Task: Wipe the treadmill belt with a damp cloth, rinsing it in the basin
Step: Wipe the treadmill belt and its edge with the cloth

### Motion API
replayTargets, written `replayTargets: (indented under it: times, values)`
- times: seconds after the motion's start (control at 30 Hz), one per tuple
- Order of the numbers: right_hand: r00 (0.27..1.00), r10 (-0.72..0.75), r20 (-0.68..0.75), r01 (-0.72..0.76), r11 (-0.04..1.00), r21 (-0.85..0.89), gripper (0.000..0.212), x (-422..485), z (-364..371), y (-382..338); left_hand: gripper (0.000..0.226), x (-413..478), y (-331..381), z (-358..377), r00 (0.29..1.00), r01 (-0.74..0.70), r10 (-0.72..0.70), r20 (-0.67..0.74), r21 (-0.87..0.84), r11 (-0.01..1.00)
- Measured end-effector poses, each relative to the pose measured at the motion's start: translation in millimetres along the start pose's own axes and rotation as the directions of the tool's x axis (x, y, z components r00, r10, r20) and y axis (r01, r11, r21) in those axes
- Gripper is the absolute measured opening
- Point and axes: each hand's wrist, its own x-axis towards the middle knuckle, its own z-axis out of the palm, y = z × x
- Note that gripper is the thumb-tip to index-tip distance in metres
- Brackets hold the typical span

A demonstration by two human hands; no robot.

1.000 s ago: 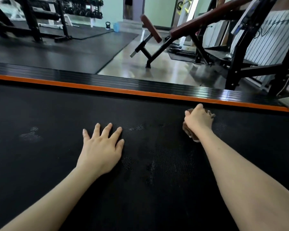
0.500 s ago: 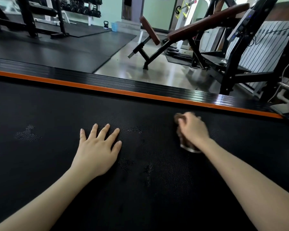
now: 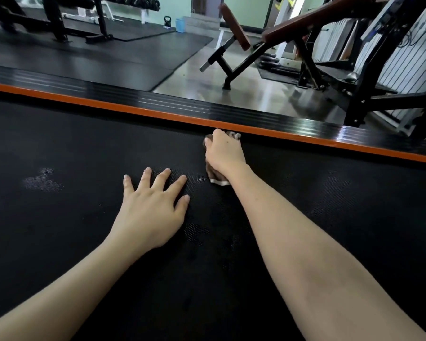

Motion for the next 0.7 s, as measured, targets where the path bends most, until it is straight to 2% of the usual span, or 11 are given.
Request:
replayTargets:
  times: [0.2, 0.33, 0.4, 0.47, 0.57, 0.63, 0.7]
  values:
    - [0.982, -0.163, 0.098, 0.168, 0.985, -0.04, 0.038, -60, -23, 10, 0.05, -3, -1, -1, 0.999, -0.011, 0.008, -0.041, -0.074, 0.997]
    - [0.967, -0.246, 0.073, 0.251, 0.965, -0.075, 0.041, -144, -37, 6, 0.048, -2, -2, -1, 0.999, -0.016, 0.011, -0.053, -0.097, 0.995]
    - [0.947, -0.319, 0.046, 0.321, 0.946, -0.05, 0.044, -203, -48, -1, 0.048, -1, -2, -2, 0.998, -0.026, 0.02, -0.064, -0.102, 0.994]
    - [0.913, -0.4, 0.086, 0.403, 0.915, -0.021, 0.044, -257, -63, -3, 0.047, -2, -4, -4, 0.998, -0.027, 0.02, -0.063, -0.11, 0.994]
    - [0.857, -0.5, 0.123, 0.499, 0.866, 0.037, 0.04, -292, -80, 5, 0.047, -8, -5, -7, 0.998, -0.037, 0.031, -0.052, -0.116, 0.993]
    - [0.851, -0.515, 0.102, 0.512, 0.857, 0.059, 0.039, -280, -79, 11, 0.047, -12, -6, -5, 0.997, -0.055, 0.049, -0.059, -0.096, 0.994]
    - [0.911, -0.408, 0.062, 0.409, 0.913, 0.01, 0.037, -247, -70, 10, 0.048, -16, -6, -4, 0.996, -0.071, 0.067, -0.054, -0.074, 0.995]
